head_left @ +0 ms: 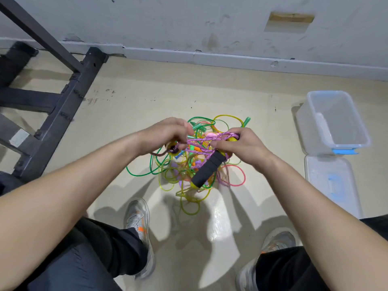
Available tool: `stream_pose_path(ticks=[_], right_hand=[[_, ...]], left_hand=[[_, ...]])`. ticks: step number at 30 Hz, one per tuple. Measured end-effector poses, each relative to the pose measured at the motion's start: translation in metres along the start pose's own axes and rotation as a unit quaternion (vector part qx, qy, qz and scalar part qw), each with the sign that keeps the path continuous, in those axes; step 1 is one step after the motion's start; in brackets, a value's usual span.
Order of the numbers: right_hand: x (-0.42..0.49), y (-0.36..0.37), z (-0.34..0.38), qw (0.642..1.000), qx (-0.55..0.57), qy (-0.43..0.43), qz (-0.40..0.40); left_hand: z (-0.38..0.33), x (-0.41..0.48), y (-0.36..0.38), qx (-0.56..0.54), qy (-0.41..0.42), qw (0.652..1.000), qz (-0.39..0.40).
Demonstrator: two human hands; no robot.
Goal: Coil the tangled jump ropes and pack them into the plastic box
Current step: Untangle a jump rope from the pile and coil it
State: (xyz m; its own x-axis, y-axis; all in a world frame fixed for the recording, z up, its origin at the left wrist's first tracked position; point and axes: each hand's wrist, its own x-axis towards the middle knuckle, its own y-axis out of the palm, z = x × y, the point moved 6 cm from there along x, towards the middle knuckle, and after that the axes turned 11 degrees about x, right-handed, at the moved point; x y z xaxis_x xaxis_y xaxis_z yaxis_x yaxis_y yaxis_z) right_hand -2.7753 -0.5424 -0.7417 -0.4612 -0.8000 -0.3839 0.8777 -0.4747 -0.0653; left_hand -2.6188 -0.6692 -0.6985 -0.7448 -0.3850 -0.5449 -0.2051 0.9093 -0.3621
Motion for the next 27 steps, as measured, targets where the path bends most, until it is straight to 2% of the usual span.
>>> stream_pose_path(ticks=[1,2,4,5,6,7,8,9,10,11,12,15,17,18,19,21,22,25,26,27], right_hand=[[0.003,-0.006,0.004,0.998,-0.063,-0.018,-0.022],[0.004,-0.011,0.007,0.990,-0.121,-0.042,-0.054],[0.001,-0.010,0.017,0.969,-0.197,-0.107,-0.102],[-0.002,-0.005,0.022,0.959,-0.219,-0.142,-0.112],[-0.004,-0.001,0.026,0.951,-0.235,-0.164,-0.114],[-0.004,0.002,0.027,0.955,-0.229,-0.162,-0.101],[-0.003,0.001,0.023,0.973,-0.186,-0.119,-0.071],[-0.004,0.002,0.018,0.994,-0.105,-0.042,-0.013],[-0.007,0.005,0.009,0.997,-0.003,0.048,0.058],[-0.013,0.007,0.003,0.984,0.078,0.116,0.107],[-0.016,0.006,0.000,0.974,0.124,0.148,0.122],[-0.012,-0.005,-0.005,0.975,0.143,0.161,0.053],[-0.009,-0.013,-0.003,0.975,0.154,0.157,-0.023],[-0.008,-0.016,-0.002,0.971,0.171,0.161,-0.043],[-0.009,-0.017,0.001,0.966,0.188,0.168,-0.053],[-0.012,-0.018,0.006,0.957,0.224,0.175,-0.066],[-0.013,-0.019,0.011,0.952,0.243,0.174,-0.073],[-0.016,-0.022,0.028,0.950,0.266,0.144,-0.081],[-0.017,-0.021,0.033,0.949,0.279,0.128,-0.078],[-0.018,-0.018,0.037,0.946,0.296,0.113,-0.071]], left_hand=[[0.001,0.002,0.003,0.027,-0.006,0.999,0.025],[0.002,0.003,0.006,0.112,-0.013,0.993,0.030],[0.006,0.009,0.006,0.336,-0.013,0.941,-0.042],[0.005,0.011,0.003,0.399,-0.004,0.913,-0.089],[0.007,0.013,0.002,0.414,0.002,0.903,-0.116],[0.008,0.013,0.000,0.396,0.006,0.909,-0.130],[0.009,0.013,-0.005,0.360,0.007,0.922,-0.142],[0.010,0.013,-0.011,0.327,0.010,0.931,-0.160],[0.007,0.011,-0.017,0.310,0.019,0.931,-0.190],[0.004,0.009,-0.022,0.299,0.032,0.928,-0.219],[0.003,0.008,-0.026,0.273,0.042,0.931,-0.240],[0.008,0.007,-0.030,0.188,0.021,0.947,-0.261],[0.010,0.007,-0.032,0.263,0.008,0.926,-0.272],[0.009,0.007,-0.029,0.296,0.010,0.919,-0.260],[0.008,0.006,-0.023,0.271,0.020,0.933,-0.234],[0.003,0.004,-0.007,0.092,0.038,0.984,-0.146],[0.001,0.003,0.001,0.012,0.033,0.995,-0.093],[-0.003,-0.003,0.018,-0.145,0.003,0.988,0.050],[-0.008,-0.006,0.021,-0.155,0.012,0.985,0.071],[-0.010,-0.005,0.022,-0.134,0.021,0.989,0.058]])
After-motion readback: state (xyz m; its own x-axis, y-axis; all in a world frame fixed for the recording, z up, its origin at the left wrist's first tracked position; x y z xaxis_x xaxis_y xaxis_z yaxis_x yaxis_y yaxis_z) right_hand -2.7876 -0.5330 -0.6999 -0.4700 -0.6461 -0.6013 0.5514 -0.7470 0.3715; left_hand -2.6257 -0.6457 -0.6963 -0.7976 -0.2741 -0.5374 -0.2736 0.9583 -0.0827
